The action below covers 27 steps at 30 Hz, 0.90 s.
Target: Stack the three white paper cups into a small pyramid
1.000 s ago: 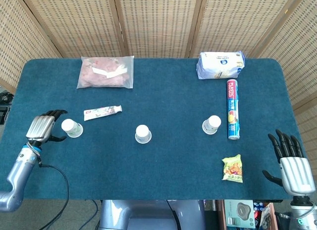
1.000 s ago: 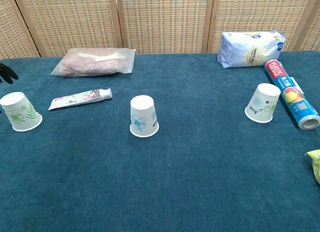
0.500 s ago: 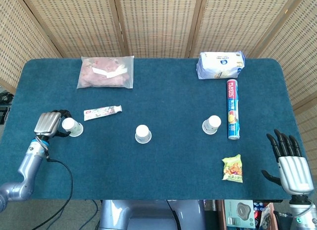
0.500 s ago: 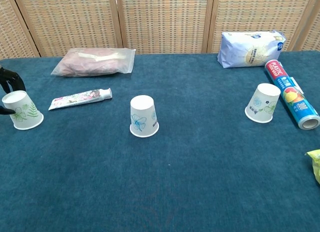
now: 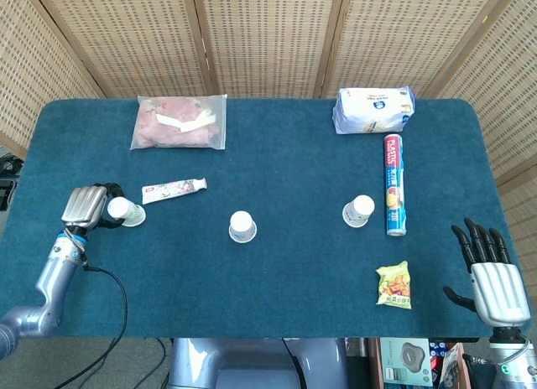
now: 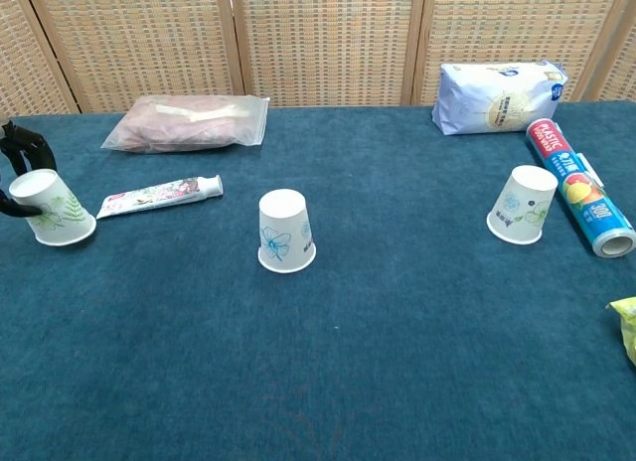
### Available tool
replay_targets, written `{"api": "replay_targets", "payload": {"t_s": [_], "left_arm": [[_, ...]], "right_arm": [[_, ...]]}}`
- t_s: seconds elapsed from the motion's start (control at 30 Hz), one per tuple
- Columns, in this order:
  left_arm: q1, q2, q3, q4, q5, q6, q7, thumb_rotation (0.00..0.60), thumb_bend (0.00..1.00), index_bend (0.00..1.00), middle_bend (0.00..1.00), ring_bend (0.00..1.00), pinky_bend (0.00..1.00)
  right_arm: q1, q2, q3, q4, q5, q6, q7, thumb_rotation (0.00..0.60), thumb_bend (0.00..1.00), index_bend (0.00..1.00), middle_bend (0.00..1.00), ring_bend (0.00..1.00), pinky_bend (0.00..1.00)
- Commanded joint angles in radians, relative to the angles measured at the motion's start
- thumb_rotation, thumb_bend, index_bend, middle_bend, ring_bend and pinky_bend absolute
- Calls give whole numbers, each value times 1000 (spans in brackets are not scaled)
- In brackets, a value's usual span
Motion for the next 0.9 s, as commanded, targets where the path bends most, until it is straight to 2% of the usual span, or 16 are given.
{"api": "replay_targets", "payload": {"t_s": [0.03, 0.2, 0.4, 0.67, 0.9], "left_arm": [[6, 48, 2, -106, 55, 41, -38, 600, 218, 459, 446, 383, 475], [-15, 98, 18, -261, 126, 51, -20, 600, 218, 459, 446, 382, 475], [-89, 52, 0, -327, 69, -14, 106, 600, 218, 459, 446, 383, 475], [-153, -47, -11, -312, -44, -29, 280, 600, 219, 459, 446, 383, 475], [-188, -107, -10, -264, -97, -43, 321, 600, 218, 459, 445, 383, 475]], "right_arm": [[1, 0, -1, -1, -1, -2, 0, 600, 0, 0, 0, 0, 0], [2, 1, -2, -3, 1, -4, 0, 600, 0, 0, 0, 0, 0], [3, 3, -4, -3, 0, -6, 7, 600, 0, 0, 0, 0, 0], [7, 7, -4, -2, 9, -16, 17, 600, 0, 0, 0, 0, 0], [7, 16, 0, -1, 14, -14, 44, 600, 0, 0, 0, 0, 0]]}}
